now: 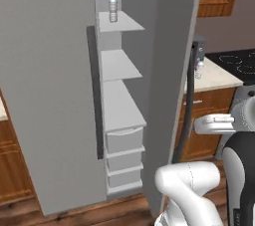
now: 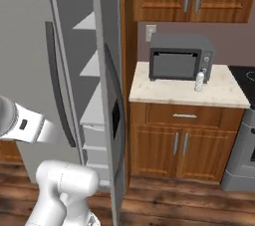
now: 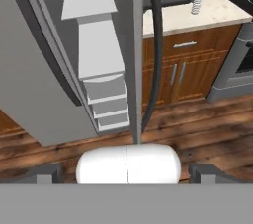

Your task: Take the bottled waters from the counter and place them in the freezer to freeze. Close the freezer door after placing the bottles.

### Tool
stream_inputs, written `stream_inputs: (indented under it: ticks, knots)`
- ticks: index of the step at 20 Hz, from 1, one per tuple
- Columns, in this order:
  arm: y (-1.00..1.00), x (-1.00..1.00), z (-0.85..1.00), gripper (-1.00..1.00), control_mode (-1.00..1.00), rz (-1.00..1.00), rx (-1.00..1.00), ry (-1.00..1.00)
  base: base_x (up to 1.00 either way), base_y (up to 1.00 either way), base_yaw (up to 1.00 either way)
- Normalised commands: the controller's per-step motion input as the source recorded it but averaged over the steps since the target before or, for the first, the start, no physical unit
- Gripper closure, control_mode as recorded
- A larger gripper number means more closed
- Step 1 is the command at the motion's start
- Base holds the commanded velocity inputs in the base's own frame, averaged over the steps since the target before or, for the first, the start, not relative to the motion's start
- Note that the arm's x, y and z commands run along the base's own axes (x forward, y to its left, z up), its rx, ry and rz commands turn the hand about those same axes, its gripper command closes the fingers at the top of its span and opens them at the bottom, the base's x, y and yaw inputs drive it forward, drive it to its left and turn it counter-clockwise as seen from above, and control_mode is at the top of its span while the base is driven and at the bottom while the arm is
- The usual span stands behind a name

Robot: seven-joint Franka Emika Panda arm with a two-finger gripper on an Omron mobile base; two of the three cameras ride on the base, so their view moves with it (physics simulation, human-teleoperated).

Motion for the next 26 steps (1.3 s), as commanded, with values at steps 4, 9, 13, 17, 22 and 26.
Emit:
stream_inputs:
  ticks: [4,9,13,17,22,26]
  knots:
    - [0.00,0.00,0.00,-1.00,1.00,0.00,0.00,0.00,0.00,-0.78,0.00]
    - [0.00,0.00,0.00,-1.00,1.00,0.00,0.00,0.00,0.03,-0.76,0.03]
    - [0.00,0.00,0.00,-1.00,1.00,0.00,0.00,0.00,0.27,-0.69,0.12]
    - [0.00,0.00,0.00,-1.00,1.00,0.00,0.00,0.00,0.29,-0.67,0.11]
    - [0.00,0.00,0.00,-1.00,1.00,0.00,0.00,0.00,0.25,-0.68,0.08]
    - [0.00,0.00,0.00,-1.00,1.00,0.00,0.00,0.00,0.35,-0.67,0.06]
